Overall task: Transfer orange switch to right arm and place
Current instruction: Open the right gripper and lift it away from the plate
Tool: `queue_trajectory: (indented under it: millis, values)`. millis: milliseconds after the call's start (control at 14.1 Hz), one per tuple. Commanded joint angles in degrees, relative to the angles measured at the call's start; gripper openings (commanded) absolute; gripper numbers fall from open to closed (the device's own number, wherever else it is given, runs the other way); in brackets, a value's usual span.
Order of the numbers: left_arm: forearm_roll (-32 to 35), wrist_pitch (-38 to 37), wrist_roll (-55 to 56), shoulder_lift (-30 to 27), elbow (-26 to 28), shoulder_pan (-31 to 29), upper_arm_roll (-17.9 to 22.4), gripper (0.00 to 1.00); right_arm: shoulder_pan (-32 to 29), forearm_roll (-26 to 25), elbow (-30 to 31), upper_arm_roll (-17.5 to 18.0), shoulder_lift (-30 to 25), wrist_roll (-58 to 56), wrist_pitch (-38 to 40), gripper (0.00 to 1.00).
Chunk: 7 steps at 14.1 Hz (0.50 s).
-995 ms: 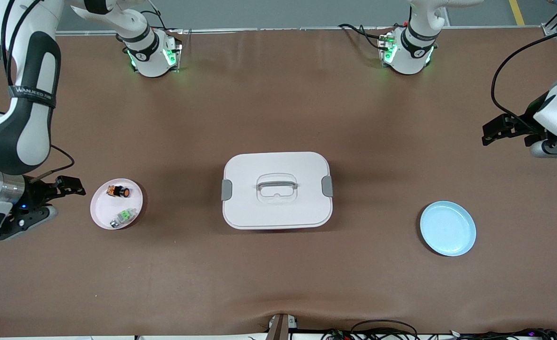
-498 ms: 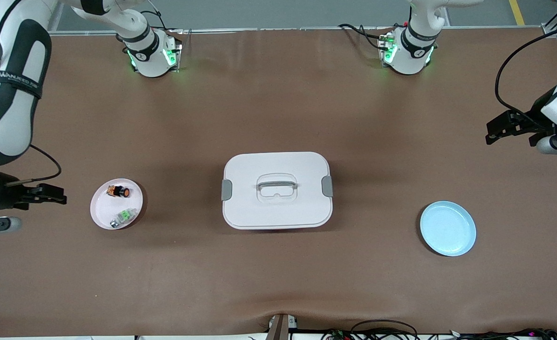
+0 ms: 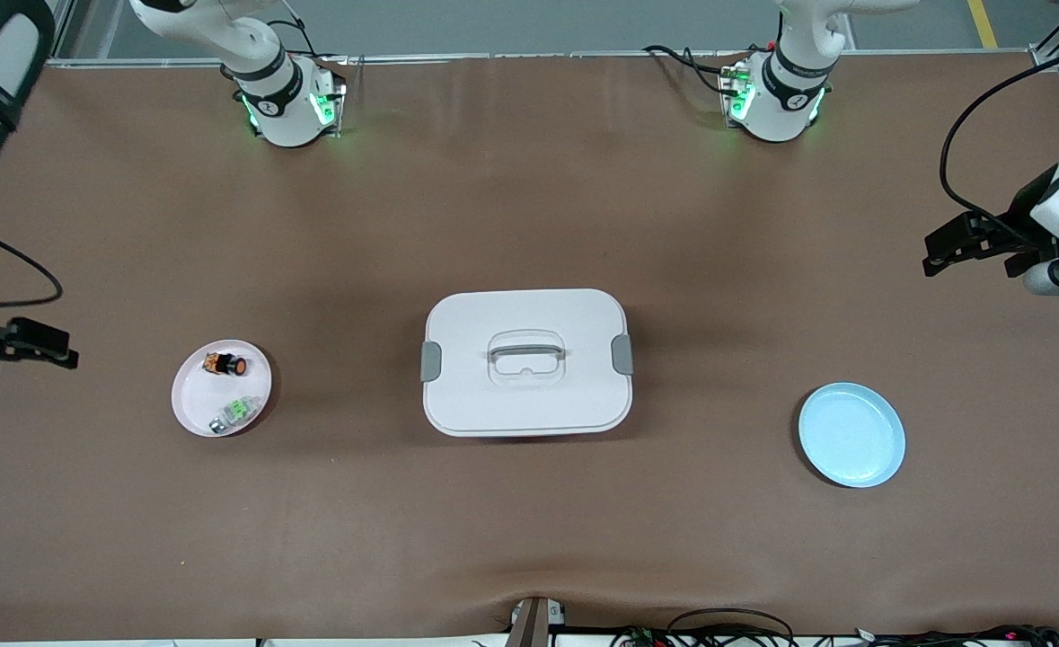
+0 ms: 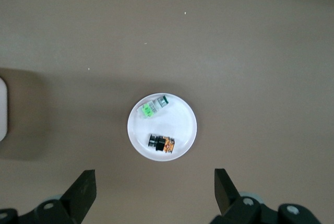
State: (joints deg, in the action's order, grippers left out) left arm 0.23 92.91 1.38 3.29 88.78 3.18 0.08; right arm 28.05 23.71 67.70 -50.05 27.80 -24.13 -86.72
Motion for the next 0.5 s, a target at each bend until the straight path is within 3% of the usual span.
queue_trajectory:
  millis: [0, 213, 426]
  values:
    - [0.03, -1.33, 0.46, 0.49, -1.33, 0.16, 0.18, 1.00, -0.36, -0.86, 0.42, 0.40, -4.06, 1.10, 3.83, 1.00]
    - [-0.23, -1.51, 0.20, 0.40, -1.33, 0.07, 0.19, 1.00, 0.77, -1.03, 0.68, -3.02, -5.03, 1.10, 7.71, 1.00]
    - [-0.23, -1.51, 0.20, 0.40, -1.33, 0.07, 0.19, 1.00, 1.31, -1.47, 1.03, -3.82, -5.12, 4.94, 9.02, 1.00]
